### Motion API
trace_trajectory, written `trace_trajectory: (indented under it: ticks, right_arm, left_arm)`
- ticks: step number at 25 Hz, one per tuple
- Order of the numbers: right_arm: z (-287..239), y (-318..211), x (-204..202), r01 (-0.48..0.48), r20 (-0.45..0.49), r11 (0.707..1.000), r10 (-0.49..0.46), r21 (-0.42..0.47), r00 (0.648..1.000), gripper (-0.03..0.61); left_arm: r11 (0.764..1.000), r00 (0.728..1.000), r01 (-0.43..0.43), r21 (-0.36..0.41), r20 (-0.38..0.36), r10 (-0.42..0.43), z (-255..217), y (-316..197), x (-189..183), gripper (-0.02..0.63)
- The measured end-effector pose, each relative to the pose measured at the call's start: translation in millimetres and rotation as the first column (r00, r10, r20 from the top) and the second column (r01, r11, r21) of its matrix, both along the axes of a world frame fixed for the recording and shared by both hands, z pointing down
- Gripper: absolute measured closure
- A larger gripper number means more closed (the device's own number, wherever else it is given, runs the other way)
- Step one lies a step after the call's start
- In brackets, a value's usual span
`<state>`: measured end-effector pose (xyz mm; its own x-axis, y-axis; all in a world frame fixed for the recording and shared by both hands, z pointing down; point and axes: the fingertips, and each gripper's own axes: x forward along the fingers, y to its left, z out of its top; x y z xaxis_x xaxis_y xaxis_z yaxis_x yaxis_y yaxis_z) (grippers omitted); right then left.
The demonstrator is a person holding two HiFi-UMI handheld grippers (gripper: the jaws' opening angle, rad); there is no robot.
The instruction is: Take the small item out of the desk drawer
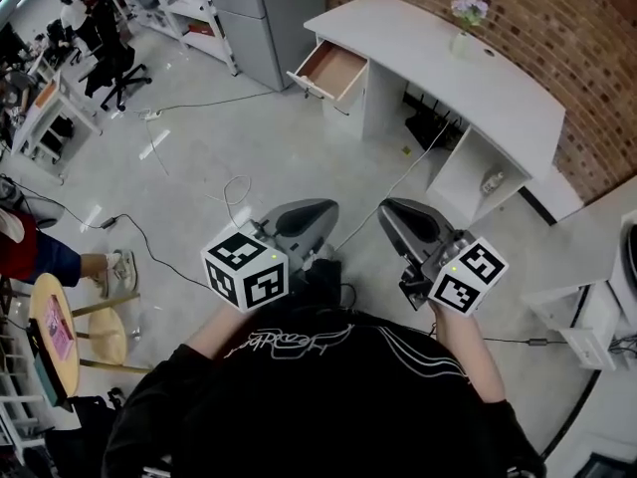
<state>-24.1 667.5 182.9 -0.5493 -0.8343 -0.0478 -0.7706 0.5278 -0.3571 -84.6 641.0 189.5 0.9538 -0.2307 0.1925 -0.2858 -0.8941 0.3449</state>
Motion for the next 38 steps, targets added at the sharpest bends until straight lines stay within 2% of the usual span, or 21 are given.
trace_trajectory:
  ticks: [6,11,16,23,27,31,38]
  right_arm:
    - [19,-50,15,-0.018,0.005,0.999,0.018,-0.032,1.000,0.531]
    - [42,-127,24,-0.006,-0.011,0.998,0.005,-0.066,1.000,0.530]
    - [60,-235,47,0.013,0.034,0.992,-0.009,-0.124,0.999,0.530]
    - [71,-426,82,0.035,0.048,0.983,-0.027,-0.181,0.999,0.530]
    - [79,-509,96,0.032,0.013,0.981,-0.030,-0.190,0.999,0.529]
    - [102,-563,106,0.036,0.006,0.972,-0.035,-0.232,0.999,0.529]
    - [131,-617,109,0.076,-0.047,0.960,-0.092,-0.269,0.995,0.529]
  left_arm:
    - [1.000,1.000,-0.014,-0.024,-0.004,0.014,23,-48,15,0.589]
    - [0.998,1.000,-0.008,-0.069,-0.002,0.008,46,-124,27,0.589]
    - [0.995,0.999,-0.009,-0.102,0.029,0.012,60,-233,55,0.589]
    - [0.987,0.998,0.000,-0.162,0.057,0.009,87,-426,92,0.589]
    - [0.978,0.997,-0.003,-0.207,0.071,0.019,109,-509,106,0.589]
    - [0.972,0.996,0.044,-0.232,0.082,-0.026,128,-561,106,0.589]
    - [0.963,0.988,0.128,-0.237,0.110,-0.104,154,-617,97,0.589]
